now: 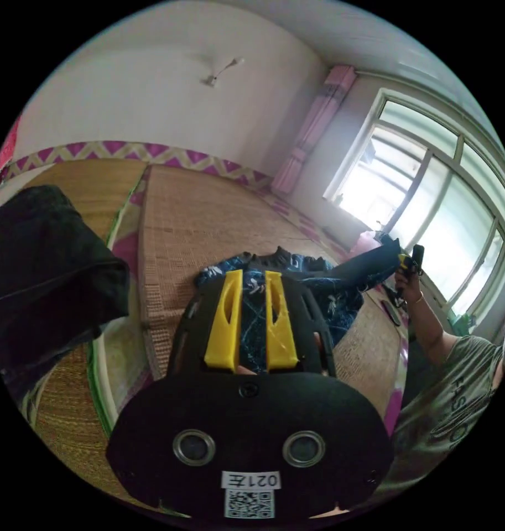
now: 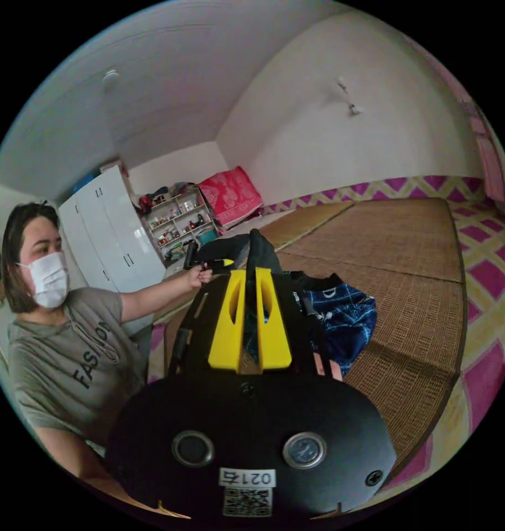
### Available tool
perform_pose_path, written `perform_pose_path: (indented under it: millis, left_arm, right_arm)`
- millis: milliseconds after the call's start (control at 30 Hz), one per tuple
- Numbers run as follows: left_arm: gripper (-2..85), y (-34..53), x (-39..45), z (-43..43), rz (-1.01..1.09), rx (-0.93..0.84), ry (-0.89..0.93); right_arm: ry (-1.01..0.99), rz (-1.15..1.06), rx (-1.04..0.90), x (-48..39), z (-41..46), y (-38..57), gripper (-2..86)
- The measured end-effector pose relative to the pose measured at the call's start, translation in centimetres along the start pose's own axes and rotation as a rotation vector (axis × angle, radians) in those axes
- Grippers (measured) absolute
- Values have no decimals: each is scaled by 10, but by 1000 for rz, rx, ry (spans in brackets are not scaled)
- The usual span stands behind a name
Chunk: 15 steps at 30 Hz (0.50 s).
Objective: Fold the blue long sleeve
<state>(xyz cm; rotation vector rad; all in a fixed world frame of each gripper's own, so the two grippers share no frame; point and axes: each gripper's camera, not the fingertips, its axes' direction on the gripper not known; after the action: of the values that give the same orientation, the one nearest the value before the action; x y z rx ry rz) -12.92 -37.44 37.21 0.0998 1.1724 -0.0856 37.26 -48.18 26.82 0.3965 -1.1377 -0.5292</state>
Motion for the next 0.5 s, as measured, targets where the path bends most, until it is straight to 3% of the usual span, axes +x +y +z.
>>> perform_pose_path:
  millis: [233,500]
  left_arm:
    - [113,-19,5,70,-115,-164,85]
    - [103,-40,23,129,-22,-395,36]
  right_arm:
    - [112,76,-30,-21,6,-4,23]
    - [90,99,-38,-29,12,-2,23]
